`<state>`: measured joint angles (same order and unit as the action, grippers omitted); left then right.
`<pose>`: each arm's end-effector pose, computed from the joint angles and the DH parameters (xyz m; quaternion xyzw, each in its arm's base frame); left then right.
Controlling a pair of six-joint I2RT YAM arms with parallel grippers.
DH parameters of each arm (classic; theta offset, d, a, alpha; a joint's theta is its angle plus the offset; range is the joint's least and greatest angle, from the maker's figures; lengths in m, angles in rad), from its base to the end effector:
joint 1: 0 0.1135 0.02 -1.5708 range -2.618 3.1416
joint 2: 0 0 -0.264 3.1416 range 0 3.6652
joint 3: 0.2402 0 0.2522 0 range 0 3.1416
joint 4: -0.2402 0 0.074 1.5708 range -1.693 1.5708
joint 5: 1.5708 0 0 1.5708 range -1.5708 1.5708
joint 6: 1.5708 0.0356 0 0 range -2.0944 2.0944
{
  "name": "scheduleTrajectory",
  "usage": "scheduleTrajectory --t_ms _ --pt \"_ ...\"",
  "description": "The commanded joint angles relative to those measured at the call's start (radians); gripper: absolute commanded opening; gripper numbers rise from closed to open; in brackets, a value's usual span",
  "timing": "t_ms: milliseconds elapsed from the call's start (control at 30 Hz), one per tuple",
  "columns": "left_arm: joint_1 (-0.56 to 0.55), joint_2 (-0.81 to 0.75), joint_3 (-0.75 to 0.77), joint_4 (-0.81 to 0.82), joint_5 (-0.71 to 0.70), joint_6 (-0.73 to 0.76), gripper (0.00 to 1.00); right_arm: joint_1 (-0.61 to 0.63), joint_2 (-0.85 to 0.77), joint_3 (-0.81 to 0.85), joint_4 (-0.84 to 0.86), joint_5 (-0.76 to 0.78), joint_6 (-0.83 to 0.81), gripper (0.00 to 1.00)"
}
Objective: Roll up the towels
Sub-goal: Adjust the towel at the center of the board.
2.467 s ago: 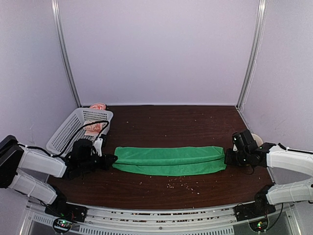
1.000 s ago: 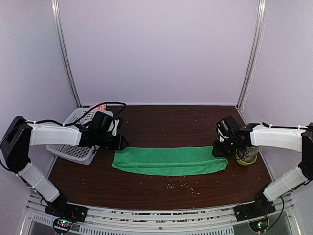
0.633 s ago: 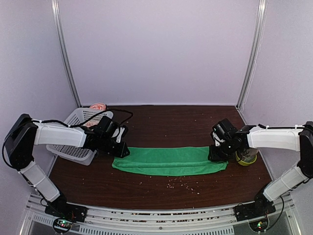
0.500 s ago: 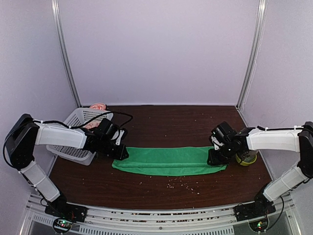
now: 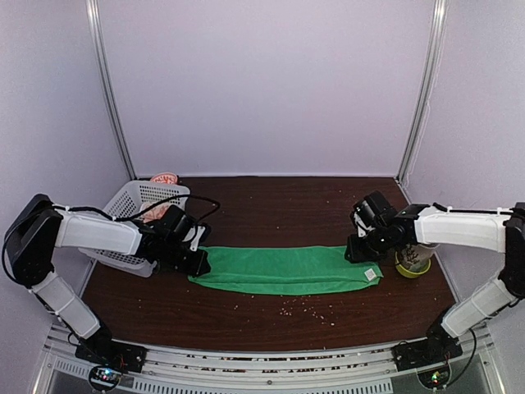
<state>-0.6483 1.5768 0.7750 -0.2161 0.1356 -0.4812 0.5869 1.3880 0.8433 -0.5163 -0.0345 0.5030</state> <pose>0.2302 -0.1804 0.1502 0.0985 0.9549 -0.2008 0.1951 0.2209 0.1484 0.2018 -0.0449 0.9665 0.1450 0.2069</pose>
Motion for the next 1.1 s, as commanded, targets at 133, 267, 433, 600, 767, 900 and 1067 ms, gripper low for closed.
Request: scheduleTrajectory --t_ms 133,267,433,600,767,900,1067 --pt "-0.019 -0.042 -0.048 -0.026 0.013 0.04 0.06 0.077 0.111 0.024 0.016 0.035 0.001 0.35" --pt "-0.023 -0.108 -0.089 -0.041 0.011 0.043 0.02 0.104 0.062 -0.019 0.015 0.054 -0.007 0.35" --pt "-0.025 -0.232 -0.112 -0.042 -0.002 0.02 0.0 0.106 -0.033 -0.073 0.02 0.114 0.018 0.35" --pt "-0.027 -0.273 -0.023 0.007 0.03 -0.002 0.04 0.08 -0.122 -0.076 0.024 0.206 0.129 0.38" --pt "-0.029 -0.128 0.123 0.069 0.076 -0.022 0.04 0.075 -0.131 -0.075 -0.039 0.291 0.189 0.37" --pt "-0.032 0.044 0.229 0.046 0.067 -0.034 0.03 0.064 -0.149 -0.139 -0.027 0.275 0.216 0.37" --pt "-0.033 0.159 0.249 0.047 0.038 -0.041 0.01 0.072 -0.21 -0.187 0.054 0.215 0.253 0.38"
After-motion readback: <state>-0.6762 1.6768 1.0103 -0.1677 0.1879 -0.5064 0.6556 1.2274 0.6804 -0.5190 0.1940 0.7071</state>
